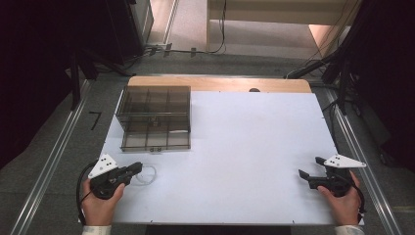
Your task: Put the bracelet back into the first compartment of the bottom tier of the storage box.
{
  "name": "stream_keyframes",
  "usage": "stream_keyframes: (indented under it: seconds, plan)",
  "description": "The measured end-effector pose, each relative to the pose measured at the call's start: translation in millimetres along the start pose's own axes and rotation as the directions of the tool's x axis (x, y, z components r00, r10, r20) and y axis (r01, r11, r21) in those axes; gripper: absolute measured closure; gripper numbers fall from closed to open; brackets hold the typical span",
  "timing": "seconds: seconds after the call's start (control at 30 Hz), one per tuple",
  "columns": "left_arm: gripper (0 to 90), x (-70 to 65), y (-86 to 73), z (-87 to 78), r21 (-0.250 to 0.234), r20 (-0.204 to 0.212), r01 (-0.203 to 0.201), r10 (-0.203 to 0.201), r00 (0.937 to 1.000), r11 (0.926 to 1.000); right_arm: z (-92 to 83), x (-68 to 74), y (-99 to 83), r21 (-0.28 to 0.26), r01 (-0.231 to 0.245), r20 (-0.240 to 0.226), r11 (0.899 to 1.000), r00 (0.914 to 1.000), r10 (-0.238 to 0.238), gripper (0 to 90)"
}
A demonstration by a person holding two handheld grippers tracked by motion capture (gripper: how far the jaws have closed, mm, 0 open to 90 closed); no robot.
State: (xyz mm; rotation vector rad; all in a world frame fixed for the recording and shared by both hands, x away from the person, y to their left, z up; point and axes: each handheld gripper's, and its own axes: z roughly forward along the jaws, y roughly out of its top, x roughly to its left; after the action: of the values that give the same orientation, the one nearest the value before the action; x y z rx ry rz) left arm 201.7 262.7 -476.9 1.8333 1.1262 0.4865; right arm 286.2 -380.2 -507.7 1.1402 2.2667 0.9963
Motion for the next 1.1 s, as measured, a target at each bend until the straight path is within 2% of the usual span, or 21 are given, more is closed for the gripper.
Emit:
stream_keyframes:
  seconds: [0.63, 0.8, 0.87, 1.1]
  plan:
    - [86.6, 9.4, 5.1, -12.6, -0.018, -0.035, 0.034, -0.035, 0.9988, 0.9993, 0.4, 0.3, 0.1, 0.002, 0.0, 0.003, 1.0, 1.0, 0.0, 13.7]
    - [86.6, 10.8, 8.4, -10.5, -0.012, -0.048, 0.028, -0.028, 0.9984, 0.9995, 0.4, 0.3, 0.1, 0.002, -0.001, 0.004, 1.0, 1.0, 0.001, 13.7]
    - [86.6, 11.6, 9.7, -9.3, -0.011, -0.05, 0.026, -0.026, 0.9984, 0.9996, 0.7, 0.4, 0.2, 0.003, -0.001, 0.007, 1.0, 1.0, 0.001, 11.1]
    - [86.6, 18.0, 12.0, -10.5, -0.021, -0.063, 0.037, -0.039, 0.9973, 0.9991, 0.7, 0.0, 0.2, 0.002, -0.003, 0.005, 1.0, 1.0, 0.003, 11.0]
